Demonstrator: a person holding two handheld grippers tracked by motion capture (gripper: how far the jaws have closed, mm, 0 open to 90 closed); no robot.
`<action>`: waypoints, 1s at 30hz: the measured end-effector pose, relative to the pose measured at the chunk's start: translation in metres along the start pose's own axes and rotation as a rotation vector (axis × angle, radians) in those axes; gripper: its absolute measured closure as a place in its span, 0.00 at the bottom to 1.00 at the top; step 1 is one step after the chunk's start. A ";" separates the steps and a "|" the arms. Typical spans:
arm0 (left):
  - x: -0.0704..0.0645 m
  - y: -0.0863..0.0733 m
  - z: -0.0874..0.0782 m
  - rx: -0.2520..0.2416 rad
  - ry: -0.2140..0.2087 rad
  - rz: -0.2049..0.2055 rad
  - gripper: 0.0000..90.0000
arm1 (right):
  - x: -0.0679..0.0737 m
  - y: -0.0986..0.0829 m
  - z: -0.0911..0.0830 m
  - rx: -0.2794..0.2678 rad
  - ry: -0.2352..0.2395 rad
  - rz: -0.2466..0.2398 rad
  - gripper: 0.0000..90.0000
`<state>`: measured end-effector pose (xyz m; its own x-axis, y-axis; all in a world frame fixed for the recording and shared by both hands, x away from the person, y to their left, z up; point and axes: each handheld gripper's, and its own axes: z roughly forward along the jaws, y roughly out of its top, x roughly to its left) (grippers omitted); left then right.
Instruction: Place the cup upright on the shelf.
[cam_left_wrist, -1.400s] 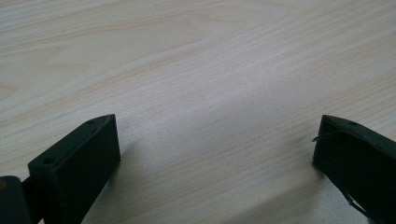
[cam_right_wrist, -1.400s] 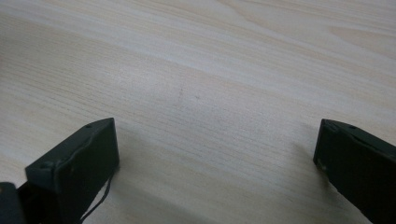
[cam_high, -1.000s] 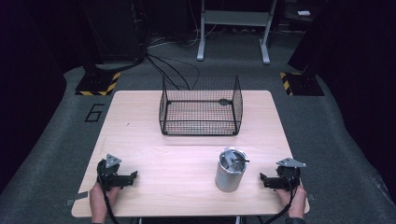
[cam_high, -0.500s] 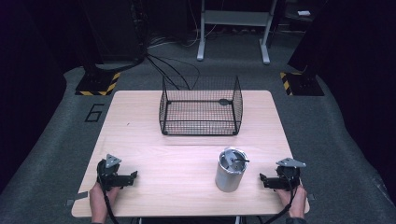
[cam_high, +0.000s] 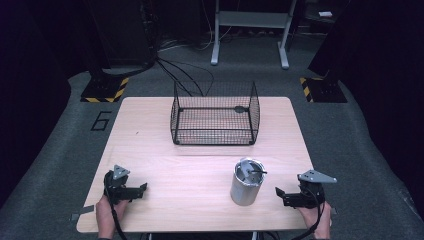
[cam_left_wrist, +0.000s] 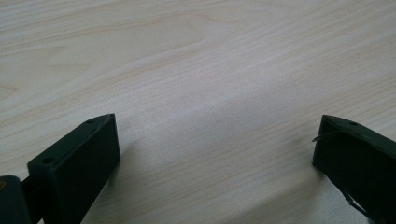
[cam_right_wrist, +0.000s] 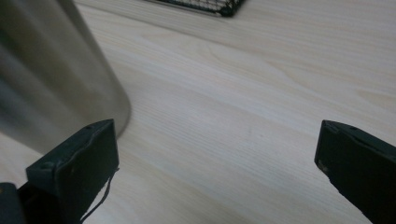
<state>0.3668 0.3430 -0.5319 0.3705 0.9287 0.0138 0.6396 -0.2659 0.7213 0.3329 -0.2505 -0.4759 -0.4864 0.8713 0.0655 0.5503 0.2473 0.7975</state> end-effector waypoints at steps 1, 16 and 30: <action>0.000 0.000 0.000 0.000 0.000 0.000 0.00 | 0.000 0.000 0.000 0.000 0.000 0.000 0.00; 0.000 0.000 -0.001 0.009 -0.003 0.001 0.01 | 0.053 0.030 -0.018 -0.096 0.178 -0.120 0.00; 0.000 0.000 0.000 -0.001 0.005 -0.001 0.00 | 0.077 0.039 -0.003 -0.125 0.269 -0.139 0.00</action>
<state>0.3667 0.3426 -0.5321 0.3663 0.9304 0.0164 0.6392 -0.2643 0.7222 0.3146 -0.1753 -0.4381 -0.7222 0.6853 0.0940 0.3866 0.2871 0.8764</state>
